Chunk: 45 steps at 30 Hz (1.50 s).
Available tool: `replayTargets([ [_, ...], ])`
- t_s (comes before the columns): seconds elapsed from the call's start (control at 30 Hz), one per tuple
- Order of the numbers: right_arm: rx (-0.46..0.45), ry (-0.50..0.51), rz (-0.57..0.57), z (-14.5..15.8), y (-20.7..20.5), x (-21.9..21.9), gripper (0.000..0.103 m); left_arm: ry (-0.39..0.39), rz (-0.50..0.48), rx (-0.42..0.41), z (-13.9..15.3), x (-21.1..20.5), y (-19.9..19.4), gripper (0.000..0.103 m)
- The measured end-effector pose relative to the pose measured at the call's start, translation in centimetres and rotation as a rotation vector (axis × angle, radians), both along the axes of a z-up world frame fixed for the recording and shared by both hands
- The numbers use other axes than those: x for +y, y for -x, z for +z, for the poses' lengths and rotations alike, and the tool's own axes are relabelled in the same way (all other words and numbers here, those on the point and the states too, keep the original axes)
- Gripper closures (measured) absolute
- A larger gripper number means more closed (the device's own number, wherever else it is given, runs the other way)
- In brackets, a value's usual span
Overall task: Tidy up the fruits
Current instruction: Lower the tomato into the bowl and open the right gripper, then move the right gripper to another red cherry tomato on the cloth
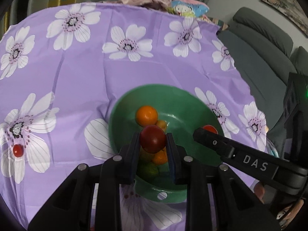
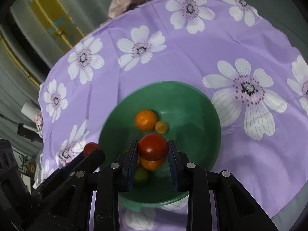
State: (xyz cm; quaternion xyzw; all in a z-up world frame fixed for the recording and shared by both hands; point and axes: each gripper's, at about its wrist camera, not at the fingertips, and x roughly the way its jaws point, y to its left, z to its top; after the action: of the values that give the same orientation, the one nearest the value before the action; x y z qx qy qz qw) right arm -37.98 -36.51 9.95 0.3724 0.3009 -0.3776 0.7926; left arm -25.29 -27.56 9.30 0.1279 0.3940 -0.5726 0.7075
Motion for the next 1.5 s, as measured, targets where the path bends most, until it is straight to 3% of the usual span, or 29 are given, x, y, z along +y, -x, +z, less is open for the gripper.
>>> replayTargets([
  [0.33,0.045,-0.016,-0.012,-0.6,-0.2,-0.5,0.072,-0.046,-0.021,0.024,-1.6,-0.8,0.1,0.076],
  [0.4,0.051,-0.012,-0.012,-0.6,-0.2,-0.5,0.072,-0.034,-0.02,0.018,-1.3,-0.5,0.0,0.073],
  [0.47,0.051,-0.004,-0.011,-0.5,-0.3,-0.3,0.072,-0.018,-0.021,0.033,-1.0,-0.1,-0.3,0.059],
  [0.53,0.049,0.001,-0.008,-0.3,-0.3,-0.2,0.071,-0.021,-0.01,0.044,-0.7,0.4,-0.8,0.054],
  [0.6,0.051,0.008,-0.01,-0.1,-0.4,0.0,0.058,-0.021,0.007,0.043,-0.3,1.1,-1.3,0.053],
  [0.77,0.047,0.037,0.017,0.7,-1.1,1.1,0.057,-0.013,0.113,0.031,0.4,4.6,-4.6,0.048],
  [1.07,0.028,0.084,0.227,2.4,-5.2,5.3,0.056,-0.05,0.435,0.046,-1.0,12.3,-13.5,0.043],
  [1.17,0.059,0.089,0.314,2.2,-7.4,7.2,0.055,-0.088,0.482,0.085,-2.4,13.1,-15.7,0.044],
  [1.27,0.102,0.086,0.396,1.2,-9.3,9.3,0.055,-0.076,0.5,0.143,-3.3,13.5,-17.4,0.044],
  [1.5,0.162,0.014,0.553,-2.1,-11.9,13.0,0.055,-0.14,0.533,0.162,-5.3,12.9,-19.2,0.046],
])
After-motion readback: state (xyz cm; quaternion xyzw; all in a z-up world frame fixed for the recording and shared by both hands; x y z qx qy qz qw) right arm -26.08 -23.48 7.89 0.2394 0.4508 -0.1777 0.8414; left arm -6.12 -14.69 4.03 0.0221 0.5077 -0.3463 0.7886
